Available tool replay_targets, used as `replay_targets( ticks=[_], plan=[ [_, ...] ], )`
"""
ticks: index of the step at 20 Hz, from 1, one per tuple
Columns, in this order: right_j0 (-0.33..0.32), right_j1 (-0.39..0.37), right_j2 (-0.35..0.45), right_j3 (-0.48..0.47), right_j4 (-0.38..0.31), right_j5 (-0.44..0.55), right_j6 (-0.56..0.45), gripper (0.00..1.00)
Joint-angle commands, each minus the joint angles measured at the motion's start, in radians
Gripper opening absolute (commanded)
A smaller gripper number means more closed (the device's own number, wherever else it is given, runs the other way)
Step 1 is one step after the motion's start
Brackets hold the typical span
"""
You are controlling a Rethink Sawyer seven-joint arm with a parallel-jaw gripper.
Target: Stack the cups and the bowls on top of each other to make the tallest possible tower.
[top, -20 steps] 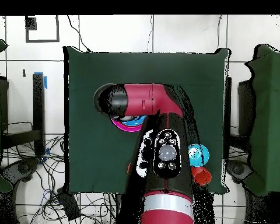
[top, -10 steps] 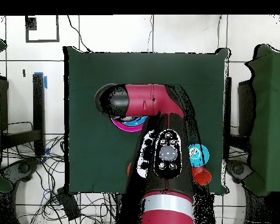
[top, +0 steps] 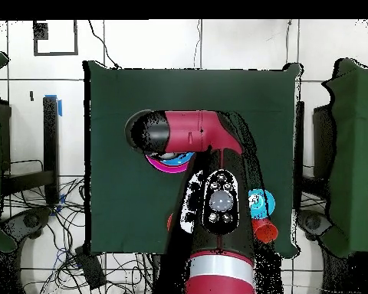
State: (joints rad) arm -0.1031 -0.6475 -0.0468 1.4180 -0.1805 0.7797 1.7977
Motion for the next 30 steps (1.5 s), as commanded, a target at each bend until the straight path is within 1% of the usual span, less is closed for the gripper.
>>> replay_targets(
  ticks=[1, 5, 12, 23, 24, 30],
  plan=[
    [0.002, 0.031, 0.059, 0.007, 0.013, 0.053, 0.071, 0.0],
    [0.015, 0.032, 0.044, 0.008, 0.016, 0.059, 0.103, 0.0],
    [0.019, 0.033, 0.036, 0.009, 0.017, 0.056, 0.114, 0.0],
    [0.005, 0.031, 0.048, 0.017, 0.022, 0.033, 0.098, 0.0],
    [0.005, 0.031, 0.048, 0.016, 0.023, 0.033, 0.096, 1.0],
    [0.007, 0.033, 0.044, 0.012, 0.023, 0.038, 0.101, 1.0]
  ],
)
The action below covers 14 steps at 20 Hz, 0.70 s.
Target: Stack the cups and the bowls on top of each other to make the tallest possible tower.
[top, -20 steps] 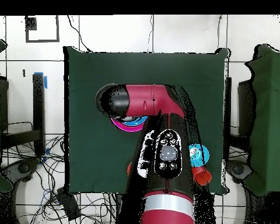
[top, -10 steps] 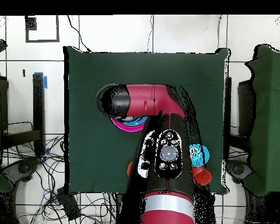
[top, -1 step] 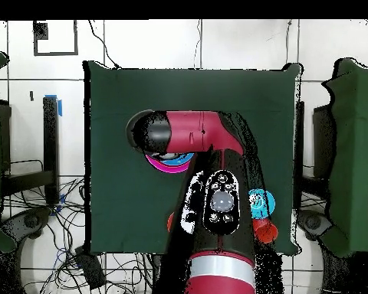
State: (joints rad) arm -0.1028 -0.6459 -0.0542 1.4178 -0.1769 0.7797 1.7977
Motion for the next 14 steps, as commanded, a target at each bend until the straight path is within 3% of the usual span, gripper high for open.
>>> replay_targets(
  ticks=[1, 14],
  plan=[
    [0.01, 0.032, 0.049, 0.011, 0.019, 0.042, 0.104, 1.0],
    [0.013, 0.037, 0.045, 0.013, 0.027, 0.048, 0.103, 1.0]
  ],
)
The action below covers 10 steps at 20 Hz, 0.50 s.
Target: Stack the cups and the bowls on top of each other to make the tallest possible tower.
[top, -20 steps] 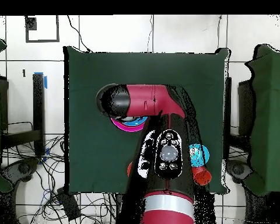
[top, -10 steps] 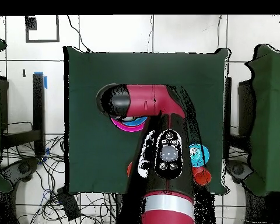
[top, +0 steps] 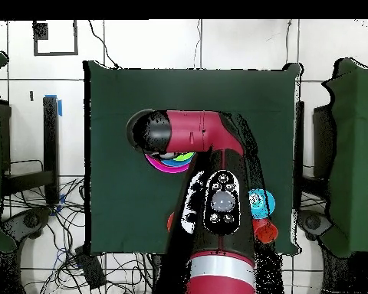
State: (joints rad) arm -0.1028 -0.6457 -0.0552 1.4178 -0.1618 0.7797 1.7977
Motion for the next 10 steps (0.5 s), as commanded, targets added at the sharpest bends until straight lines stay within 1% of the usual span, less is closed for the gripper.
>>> replay_targets(
  ticks=[1, 5, 8, 10],
  plan=[
    [0.012, 0.036, 0.046, 0.014, 0.012, 0.046, 0.102, 1.0],
    [0.009, 0.035, 0.046, 0.016, 0.012, 0.044, 0.099, 1.0],
    [-0.014, 0.009, 0.062, 0.055, 0.028, 0.035, 0.078, 1.0],
    [-0.059, -0.039, 0.099, 0.085, 0.065, 0.104, 0.01, 1.0]
  ],
)
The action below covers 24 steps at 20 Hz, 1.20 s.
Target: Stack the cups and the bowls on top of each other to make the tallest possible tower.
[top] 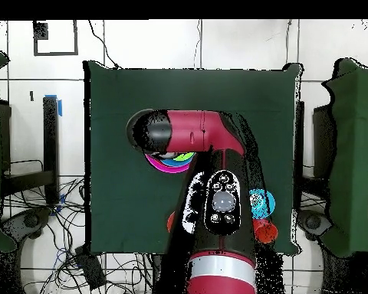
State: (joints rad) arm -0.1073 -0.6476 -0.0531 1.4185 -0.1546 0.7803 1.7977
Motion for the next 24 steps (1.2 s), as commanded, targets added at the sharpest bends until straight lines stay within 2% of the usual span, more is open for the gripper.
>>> replay_targets(
  ticks=[1, 3, 6, 11, 12, 14, 16, 20, 24],
  plan=[
    [-0.078, -0.074, 0.11, 0.105, 0.081, 0.14, -0.019, 1.0],
    [-0.132, -0.138, 0.143, 0.132, 0.123, 0.221, -0.09, 1.0],
    [-0.194, -0.19, 0.189, 0.138, 0.162, 0.328, -0.175, 1.0],
    [-0.23, -0.246, 0.227, 0.146, 0.169, 0.397, -0.209, 1.0],
    [-0.229, -0.251, 0.23, 0.134, 0.148, 0.404, -0.223, 1.0],
    [-0.213, -0.237, 0.228, 0.042, 0.038, 0.422, -0.287, 1.0],
    [-0.207, -0.207, 0.237, -0.024, -0.054, 0.395, -0.346, 1.0],
    [-0.209, -0.166, 0.258, -0.041, -0.127, 0.308, -0.358, 1.0],
    [-0.22, -0.127, 0.297, -0.099, -0.152, 0.326, -0.347, 1.0]
  ],
)
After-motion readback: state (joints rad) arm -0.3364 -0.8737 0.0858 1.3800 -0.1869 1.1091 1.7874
